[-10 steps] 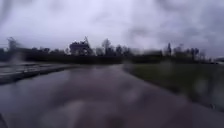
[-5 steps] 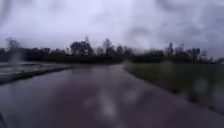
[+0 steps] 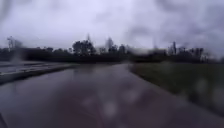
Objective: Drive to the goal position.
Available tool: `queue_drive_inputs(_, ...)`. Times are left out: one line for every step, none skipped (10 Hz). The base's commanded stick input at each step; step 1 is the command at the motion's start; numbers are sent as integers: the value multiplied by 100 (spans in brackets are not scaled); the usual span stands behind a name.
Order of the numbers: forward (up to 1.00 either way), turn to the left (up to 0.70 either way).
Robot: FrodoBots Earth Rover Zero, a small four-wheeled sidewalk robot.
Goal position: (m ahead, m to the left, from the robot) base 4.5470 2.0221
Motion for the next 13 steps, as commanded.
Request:
queue_drive_inputs(70, 0)
queue_drive_inputs(70, 0)
queue_drive_inputs(70, 16)
queue_drive_inputs(70, 35)
queue_drive_inputs(70, 35)
queue_drive_inputs(70, 35)
queue_drive_inputs(70, 28)
queue_drive_inputs(70, 0)
queue_drive_inputs(70, 0)
queue_drive_inputs(70, 0)
queue_drive_inputs(70, 0)
queue_drive_inputs(70, 0)
queue_drive_inputs(70, 0)
